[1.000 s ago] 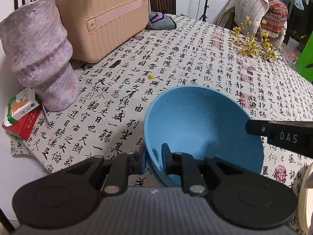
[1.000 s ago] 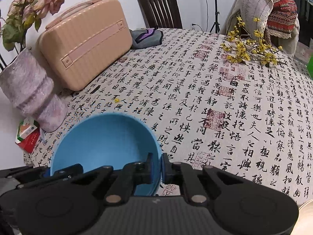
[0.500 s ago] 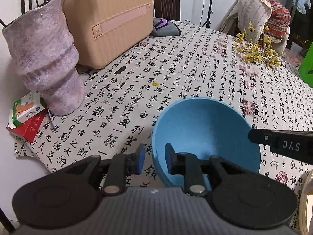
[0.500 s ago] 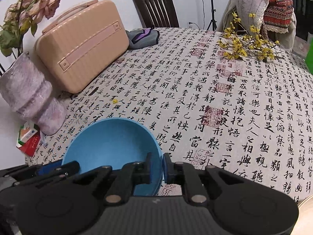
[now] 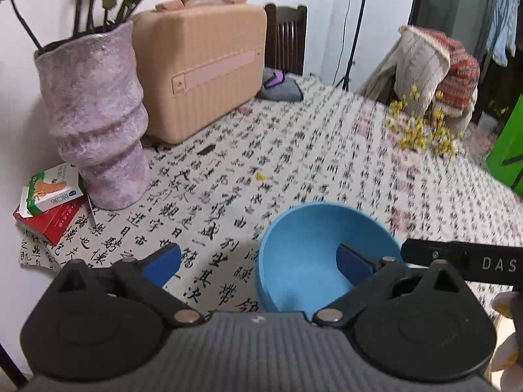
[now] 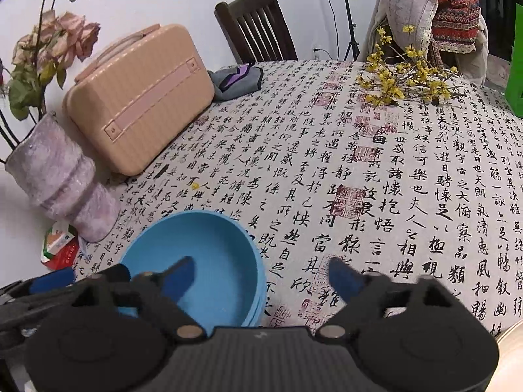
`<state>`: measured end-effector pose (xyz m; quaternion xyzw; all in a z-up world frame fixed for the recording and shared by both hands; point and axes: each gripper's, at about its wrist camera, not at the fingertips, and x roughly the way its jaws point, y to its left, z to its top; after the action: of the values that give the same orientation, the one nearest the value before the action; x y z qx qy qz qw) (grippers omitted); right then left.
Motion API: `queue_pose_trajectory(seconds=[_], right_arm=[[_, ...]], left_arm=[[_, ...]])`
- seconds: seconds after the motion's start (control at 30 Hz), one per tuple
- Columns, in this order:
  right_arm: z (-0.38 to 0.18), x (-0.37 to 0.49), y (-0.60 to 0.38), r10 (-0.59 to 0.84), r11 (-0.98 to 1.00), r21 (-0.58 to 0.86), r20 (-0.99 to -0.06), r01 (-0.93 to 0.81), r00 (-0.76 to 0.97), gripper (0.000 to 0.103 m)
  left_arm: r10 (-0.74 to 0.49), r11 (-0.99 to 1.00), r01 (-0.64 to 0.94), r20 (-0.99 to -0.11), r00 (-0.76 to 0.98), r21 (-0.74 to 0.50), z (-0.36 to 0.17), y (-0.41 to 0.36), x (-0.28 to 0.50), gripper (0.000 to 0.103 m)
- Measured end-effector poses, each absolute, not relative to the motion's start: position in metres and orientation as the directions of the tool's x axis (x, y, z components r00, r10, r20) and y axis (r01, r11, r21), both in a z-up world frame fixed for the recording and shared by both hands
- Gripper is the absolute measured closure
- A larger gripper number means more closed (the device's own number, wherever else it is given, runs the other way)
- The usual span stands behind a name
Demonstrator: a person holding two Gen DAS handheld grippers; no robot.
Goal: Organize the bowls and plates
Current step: 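Open both grippers to release the rim of the stacked bowl, then lift both open grippers up and away from the stacked blue bowls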
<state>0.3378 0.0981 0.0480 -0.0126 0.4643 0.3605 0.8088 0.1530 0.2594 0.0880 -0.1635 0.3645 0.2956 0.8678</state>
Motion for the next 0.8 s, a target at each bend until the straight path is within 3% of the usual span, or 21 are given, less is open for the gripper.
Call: queue_pose_trajectory(seconds=[0.07, 0.8], right_arm=[[0.050, 0.339, 0.093, 0.577, 0.739, 0.315, -0.752, -0.596, 0.318, 0.000], [0.054, 0.346, 0.049, 0.554, 0.785, 0.309, -0.738, -0.537, 0.385, 0.000]], left_arm=[[0.397, 0.771, -0.632, -0.721, 0.568, -0.073, 0.090, 0.259, 0.152, 0.000], [0.398, 0.790, -0.608, -0.688, 0.606, -0.079, 0.100, 0.240, 0.153, 0.000]])
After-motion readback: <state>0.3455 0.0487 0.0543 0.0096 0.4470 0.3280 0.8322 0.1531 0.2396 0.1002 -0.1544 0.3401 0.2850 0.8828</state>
